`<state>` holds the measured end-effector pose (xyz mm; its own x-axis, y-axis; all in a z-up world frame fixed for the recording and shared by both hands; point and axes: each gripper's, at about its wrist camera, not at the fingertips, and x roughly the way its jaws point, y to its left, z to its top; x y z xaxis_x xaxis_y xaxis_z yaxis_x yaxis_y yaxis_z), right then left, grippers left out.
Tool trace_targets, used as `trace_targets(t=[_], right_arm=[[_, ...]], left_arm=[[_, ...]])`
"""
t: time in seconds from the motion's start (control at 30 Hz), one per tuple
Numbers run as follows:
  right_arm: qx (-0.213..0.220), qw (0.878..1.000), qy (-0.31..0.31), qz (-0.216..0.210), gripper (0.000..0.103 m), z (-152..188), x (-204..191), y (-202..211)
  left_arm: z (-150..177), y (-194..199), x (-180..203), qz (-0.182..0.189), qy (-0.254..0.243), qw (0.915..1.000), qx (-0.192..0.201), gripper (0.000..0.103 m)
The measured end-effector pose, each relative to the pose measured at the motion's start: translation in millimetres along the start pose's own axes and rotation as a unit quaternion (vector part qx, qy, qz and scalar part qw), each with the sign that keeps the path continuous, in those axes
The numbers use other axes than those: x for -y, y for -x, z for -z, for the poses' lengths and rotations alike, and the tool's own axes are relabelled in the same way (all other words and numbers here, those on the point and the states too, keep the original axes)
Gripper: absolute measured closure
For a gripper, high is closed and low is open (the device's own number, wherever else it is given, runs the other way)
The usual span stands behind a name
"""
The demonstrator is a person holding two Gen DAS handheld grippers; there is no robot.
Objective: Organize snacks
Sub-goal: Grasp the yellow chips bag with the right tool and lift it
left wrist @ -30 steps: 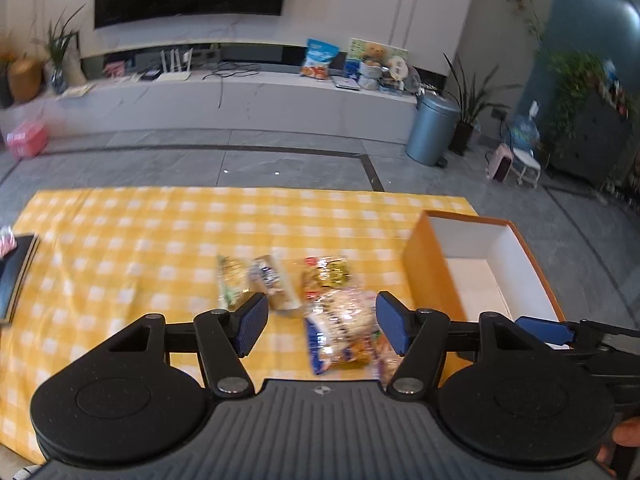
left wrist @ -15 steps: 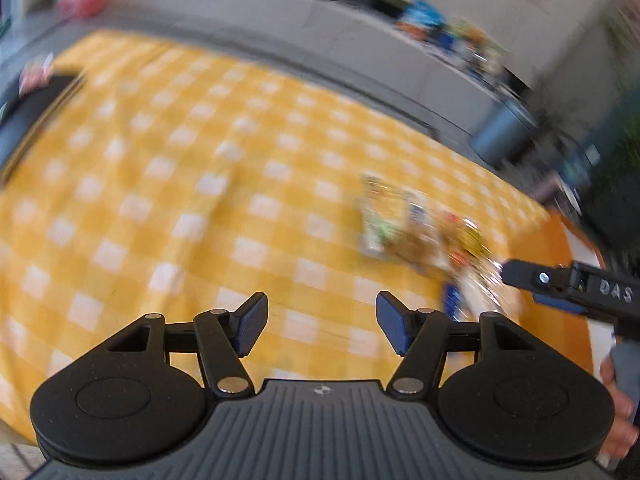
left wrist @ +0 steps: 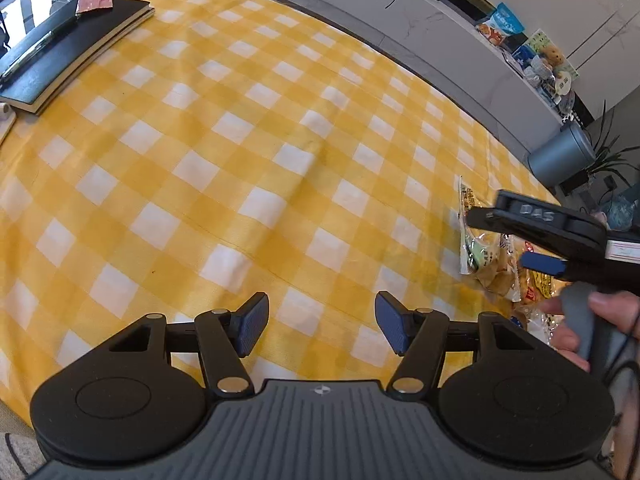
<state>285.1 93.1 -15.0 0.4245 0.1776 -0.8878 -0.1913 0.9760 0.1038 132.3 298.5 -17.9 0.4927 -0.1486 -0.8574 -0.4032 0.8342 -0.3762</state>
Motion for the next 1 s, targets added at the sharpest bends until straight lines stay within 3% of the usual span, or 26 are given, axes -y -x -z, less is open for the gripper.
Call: trace_targets(t=[0.1,0.23,0.4,0.47,0.53,0.6,0.73,1.0], right_arm=[[-0.021,0.999,0.011,0.027,0.008,-3,-4,-19],[-0.024,0.999,0.015,0.041,0.004,-3,-1,-35],[-0.029,0.998,0.032,0.044,0.003,4,10,-52],[-0.018,0.999,0.033,0.039,0.015,6,13,-49],[0.018,0.997,0.035,0.06,0.062,9,16,-38],[0.037,0.995,0.028,0.085,0.066,10,20,-31],[0.068,0.996,-0.003,0.064,0.067,14,39,-15],[0.097,0.993,-0.067,-0.001,0.067,32,62,36]], left_arm=[[-1,0,-2,-0.001,0.001,1.0,0.001,0.031],[-3,-1,-3,-0.048,0.001,0.9987,0.017,0.031],[-3,0,-6,-0.046,0.008,0.9988,0.017,0.031],[-3,1,-6,-0.047,0.007,0.9987,0.018,0.031],[-4,-1,-5,-0.047,0.009,0.9987,0.016,0.031],[-4,-3,-5,-0.053,0.013,0.9984,0.015,0.031],[-3,-4,-3,-0.064,0.006,0.9978,0.017,0.031],[-2,1,3,-0.034,-0.007,0.9992,0.019,0.031]])
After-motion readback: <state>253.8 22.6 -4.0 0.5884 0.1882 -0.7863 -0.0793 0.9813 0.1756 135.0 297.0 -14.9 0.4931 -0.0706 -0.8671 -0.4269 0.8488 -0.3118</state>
